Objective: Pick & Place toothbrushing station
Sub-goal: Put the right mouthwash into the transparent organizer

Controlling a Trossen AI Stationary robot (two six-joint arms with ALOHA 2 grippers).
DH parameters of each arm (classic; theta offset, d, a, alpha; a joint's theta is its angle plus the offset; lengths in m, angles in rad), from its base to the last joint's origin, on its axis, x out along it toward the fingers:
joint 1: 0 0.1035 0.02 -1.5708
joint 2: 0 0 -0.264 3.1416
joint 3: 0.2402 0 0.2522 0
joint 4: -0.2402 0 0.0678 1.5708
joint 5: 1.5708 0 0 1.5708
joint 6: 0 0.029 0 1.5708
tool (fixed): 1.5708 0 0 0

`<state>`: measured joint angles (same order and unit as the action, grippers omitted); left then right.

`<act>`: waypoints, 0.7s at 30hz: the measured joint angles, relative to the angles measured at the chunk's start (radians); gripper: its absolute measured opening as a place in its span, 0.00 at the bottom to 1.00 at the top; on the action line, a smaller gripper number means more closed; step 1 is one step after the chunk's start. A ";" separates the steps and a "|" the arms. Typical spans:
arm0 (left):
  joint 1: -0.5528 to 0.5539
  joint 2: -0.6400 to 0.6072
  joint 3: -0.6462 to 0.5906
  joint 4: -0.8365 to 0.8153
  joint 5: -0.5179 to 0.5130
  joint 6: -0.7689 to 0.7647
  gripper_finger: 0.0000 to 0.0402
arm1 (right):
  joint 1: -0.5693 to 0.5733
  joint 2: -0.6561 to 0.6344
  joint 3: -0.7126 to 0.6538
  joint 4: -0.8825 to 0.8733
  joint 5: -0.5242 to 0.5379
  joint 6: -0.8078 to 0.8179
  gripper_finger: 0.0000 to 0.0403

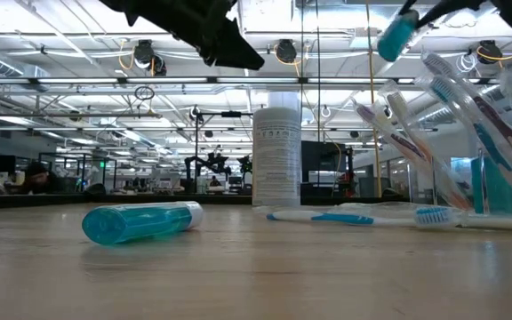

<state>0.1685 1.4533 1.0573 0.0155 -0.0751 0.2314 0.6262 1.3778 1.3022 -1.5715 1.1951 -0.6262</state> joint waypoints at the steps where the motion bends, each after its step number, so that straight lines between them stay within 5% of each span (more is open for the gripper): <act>1: 0.000 -0.001 0.000 0.008 0.006 -0.015 0.38 | -0.006 -0.008 0.000 0.002 -0.030 -0.023 0.22; 9: -0.003 0.003 0.000 0.013 0.221 -0.050 0.38 | -0.094 -0.034 0.000 0.000 -0.071 -0.229 0.22; 21: -0.002 0.003 0.000 0.011 0.224 -0.024 0.38 | -0.160 -0.034 -0.101 0.001 -0.294 -0.278 0.22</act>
<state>0.1669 1.4559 1.0573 0.0269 0.1490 0.2077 0.4663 1.3441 1.2013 -1.5707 0.9015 -0.9038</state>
